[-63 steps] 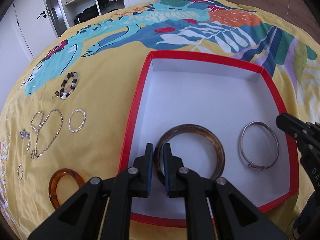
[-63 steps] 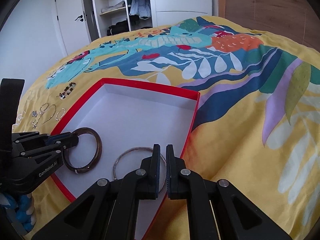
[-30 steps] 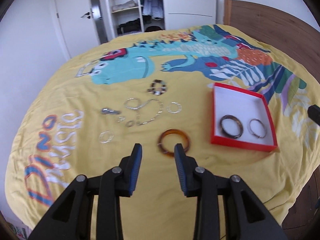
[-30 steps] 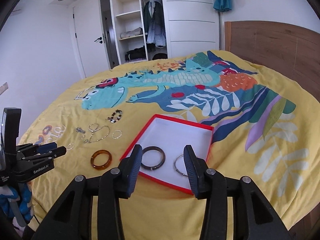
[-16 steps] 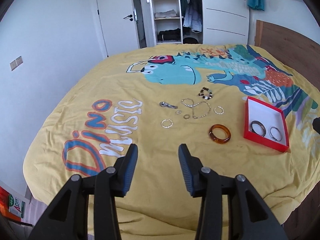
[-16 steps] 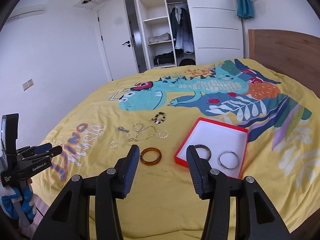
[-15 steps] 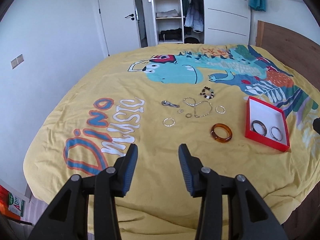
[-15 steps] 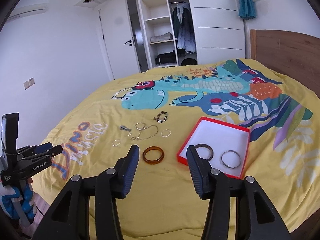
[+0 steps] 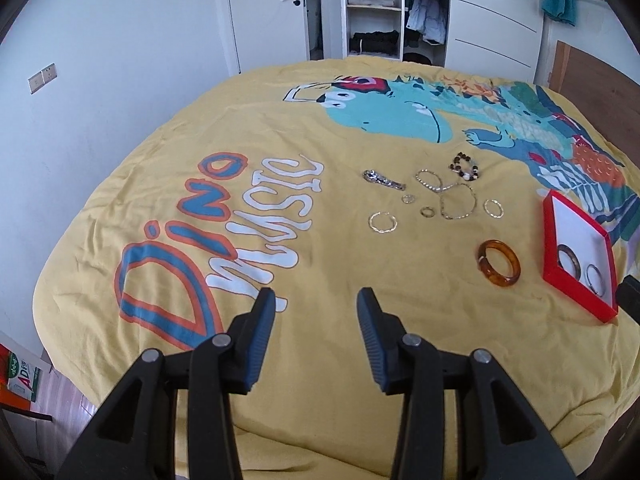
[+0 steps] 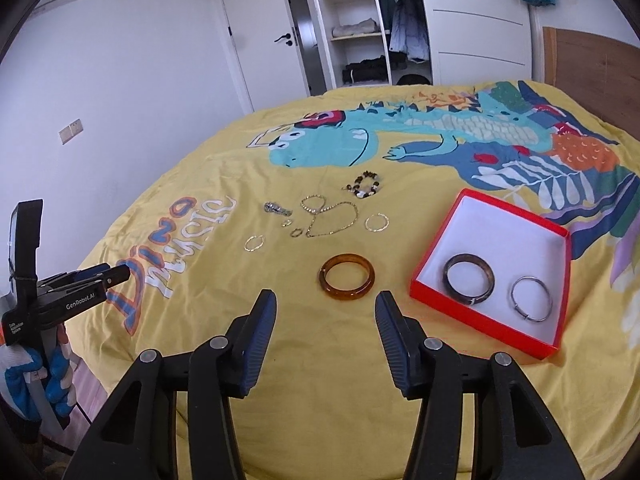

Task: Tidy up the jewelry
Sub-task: 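Lift both open tools away from the red box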

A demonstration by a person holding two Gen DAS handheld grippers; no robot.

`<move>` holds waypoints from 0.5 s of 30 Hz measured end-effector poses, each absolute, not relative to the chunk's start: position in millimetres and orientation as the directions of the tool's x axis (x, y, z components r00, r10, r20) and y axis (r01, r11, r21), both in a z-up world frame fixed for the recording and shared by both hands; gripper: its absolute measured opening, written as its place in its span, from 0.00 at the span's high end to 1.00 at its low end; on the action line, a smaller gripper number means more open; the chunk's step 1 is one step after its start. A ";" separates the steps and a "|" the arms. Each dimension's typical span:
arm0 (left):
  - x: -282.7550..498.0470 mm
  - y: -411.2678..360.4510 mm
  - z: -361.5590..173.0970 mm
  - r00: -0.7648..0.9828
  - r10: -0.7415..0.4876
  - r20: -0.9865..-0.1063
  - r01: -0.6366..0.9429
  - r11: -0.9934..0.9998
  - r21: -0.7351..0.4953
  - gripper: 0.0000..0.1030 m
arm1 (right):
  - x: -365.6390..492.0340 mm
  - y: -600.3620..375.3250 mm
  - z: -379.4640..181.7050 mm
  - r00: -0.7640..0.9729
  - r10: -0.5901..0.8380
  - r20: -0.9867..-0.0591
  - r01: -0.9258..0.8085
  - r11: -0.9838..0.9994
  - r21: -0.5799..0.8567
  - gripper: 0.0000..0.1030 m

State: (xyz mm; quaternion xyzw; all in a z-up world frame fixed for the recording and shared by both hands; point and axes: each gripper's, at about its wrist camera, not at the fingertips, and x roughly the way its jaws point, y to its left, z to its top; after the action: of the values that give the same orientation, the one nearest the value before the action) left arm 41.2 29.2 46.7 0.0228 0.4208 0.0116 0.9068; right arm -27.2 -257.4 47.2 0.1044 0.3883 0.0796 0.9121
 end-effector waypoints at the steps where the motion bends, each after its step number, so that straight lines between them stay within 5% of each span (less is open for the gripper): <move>1: 48.3 29.0 40.2 0.635 0.037 -0.772 -0.006 0.999 0.043 0.61 | -22.4 -257.6 42.2 0.679 0.231 -0.697 -0.066 0.964 0.256 0.51; 15: 127.8 11.5 -17.2 0.569 0.006 -0.822 0.009 1.000 0.013 0.61 | 55.8 -247.2 -23.0 0.596 0.312 -0.740 -0.121 0.946 0.302 0.51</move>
State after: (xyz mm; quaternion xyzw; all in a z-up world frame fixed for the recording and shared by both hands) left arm 127.8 11.5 -17.2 0.0080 0.4641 -0.0009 0.8858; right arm 55.8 -247.2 -23.0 0.1105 0.4327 0.1222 0.8864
